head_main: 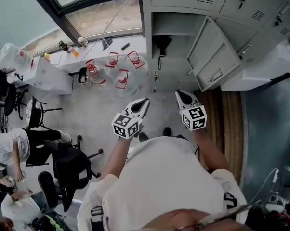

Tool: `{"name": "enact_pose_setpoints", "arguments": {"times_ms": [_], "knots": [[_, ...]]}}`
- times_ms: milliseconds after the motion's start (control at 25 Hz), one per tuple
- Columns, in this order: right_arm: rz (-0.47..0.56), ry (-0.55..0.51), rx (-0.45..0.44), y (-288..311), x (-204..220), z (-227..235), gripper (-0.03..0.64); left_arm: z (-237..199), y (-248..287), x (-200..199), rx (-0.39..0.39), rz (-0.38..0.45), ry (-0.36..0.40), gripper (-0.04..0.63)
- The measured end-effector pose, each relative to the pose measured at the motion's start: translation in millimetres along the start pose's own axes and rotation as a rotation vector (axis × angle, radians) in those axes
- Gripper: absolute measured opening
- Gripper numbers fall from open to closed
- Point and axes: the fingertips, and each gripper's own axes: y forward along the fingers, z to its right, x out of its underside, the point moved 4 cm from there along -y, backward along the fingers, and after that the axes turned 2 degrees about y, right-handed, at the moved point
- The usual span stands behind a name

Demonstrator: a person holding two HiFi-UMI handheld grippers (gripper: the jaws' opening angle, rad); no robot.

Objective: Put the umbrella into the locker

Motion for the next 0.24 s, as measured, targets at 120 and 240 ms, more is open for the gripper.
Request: {"name": "enact_pose_setpoints", "arguments": {"times_ms": [120,240], "knots": [[0.005,-0.001,-0.006,3.6,-1.7,0.0,0.006,-2.9,-1.8,-1.4,-0.009,0.004,0.001,0.003],[0.007,-0.003,-0.012,5.9,-3.7,0.6,0.006,-4.8,-1.9,-3.5,-0.016,0.008,0.003,0.003]]}}
